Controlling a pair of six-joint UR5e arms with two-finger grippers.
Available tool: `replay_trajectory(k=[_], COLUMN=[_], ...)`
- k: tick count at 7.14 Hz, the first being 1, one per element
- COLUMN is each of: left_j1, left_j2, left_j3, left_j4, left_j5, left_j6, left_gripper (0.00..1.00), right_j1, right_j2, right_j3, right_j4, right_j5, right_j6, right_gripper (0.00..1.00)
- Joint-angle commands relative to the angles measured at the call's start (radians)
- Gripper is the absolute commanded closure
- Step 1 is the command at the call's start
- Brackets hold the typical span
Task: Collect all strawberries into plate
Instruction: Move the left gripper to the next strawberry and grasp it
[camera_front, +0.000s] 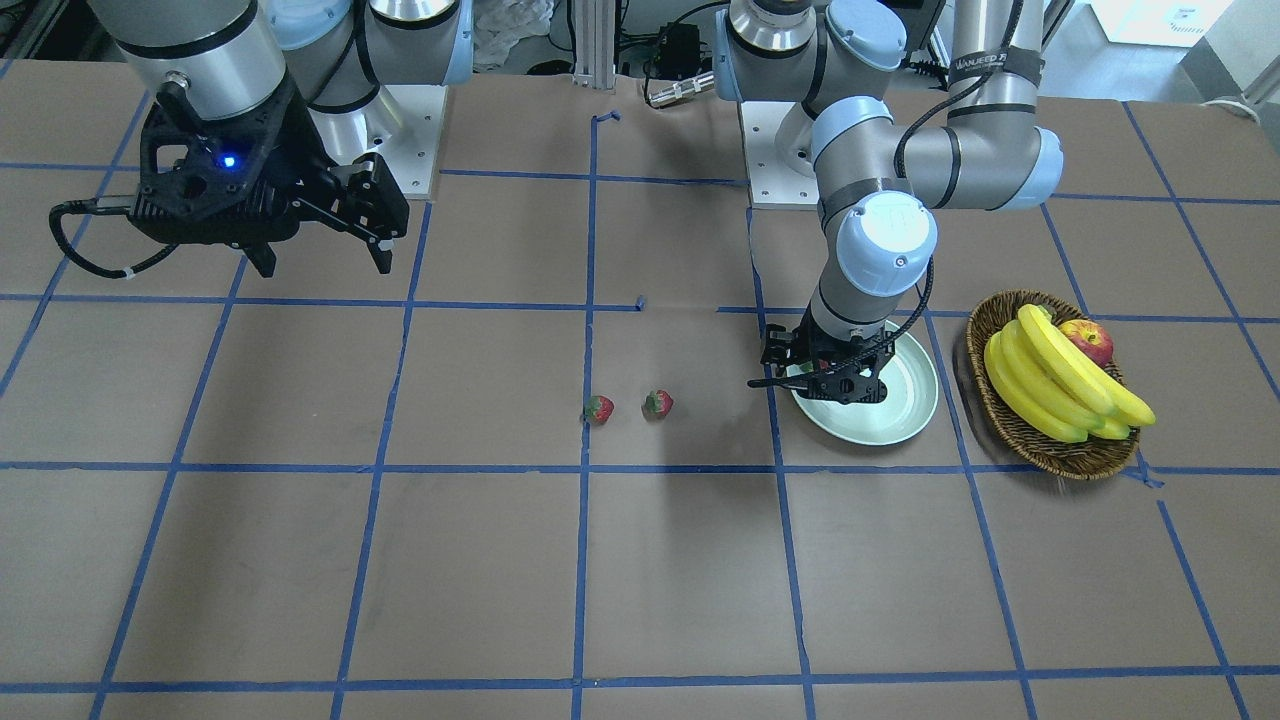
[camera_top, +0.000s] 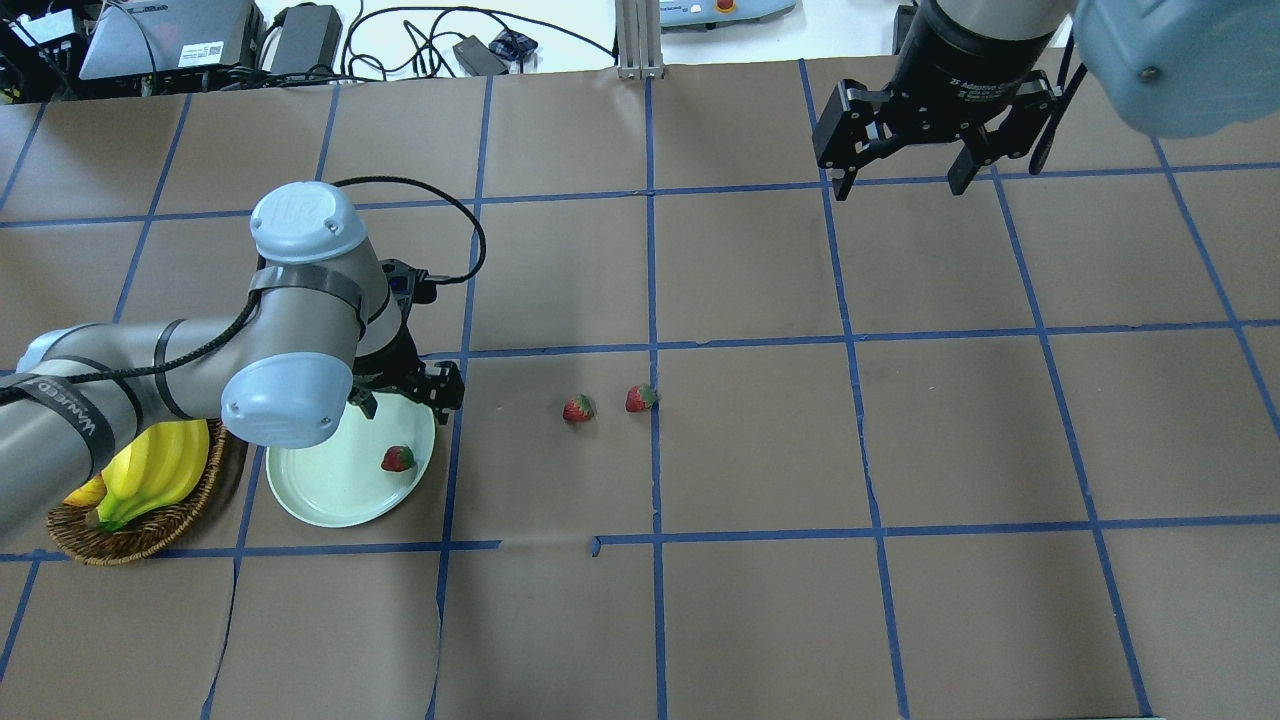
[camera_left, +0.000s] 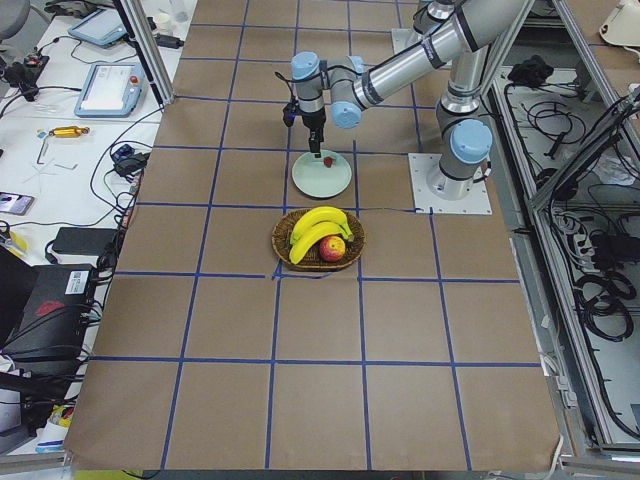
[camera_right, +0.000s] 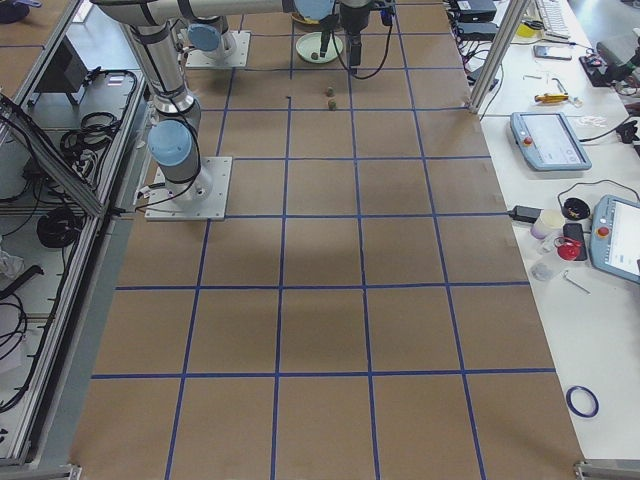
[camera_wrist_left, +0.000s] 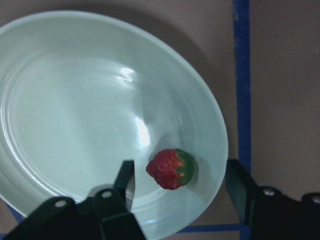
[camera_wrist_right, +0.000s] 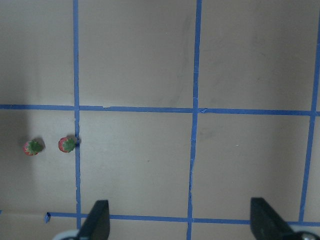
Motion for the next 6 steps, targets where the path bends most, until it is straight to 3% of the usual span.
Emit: replay_trajectory(k=[1,2,3,6], left_j1=[-0.103,-0.183,-0.228,-0.291], left_j2=[-0.027,-0.046,-0.098,-0.206], left_j3=[0.072,0.075,0.074,0.075], left_j4=[0.010,0.018,0.108,0.210], left_j5=[-0.067,-0.064,-0.067,-0.065], left_j6=[-0.141,-0.223,-0.288,-0.371], left_gripper=[0.12,0.19,0.21,0.27], right_j1=[0.000,0.000,0.002,0.002], right_j2=[-0.001,-0.001,-0.001,-0.001], right_j3=[0.001,0.001,0.001,0.002], right_j4=[0.001,0.001,0.001,0.001], right_j5=[-0.001,-0.001,0.000,0.000], right_j6=[0.000,0.000,0.000,0.000], right_gripper=[0.00,0.00,0.00,0.00])
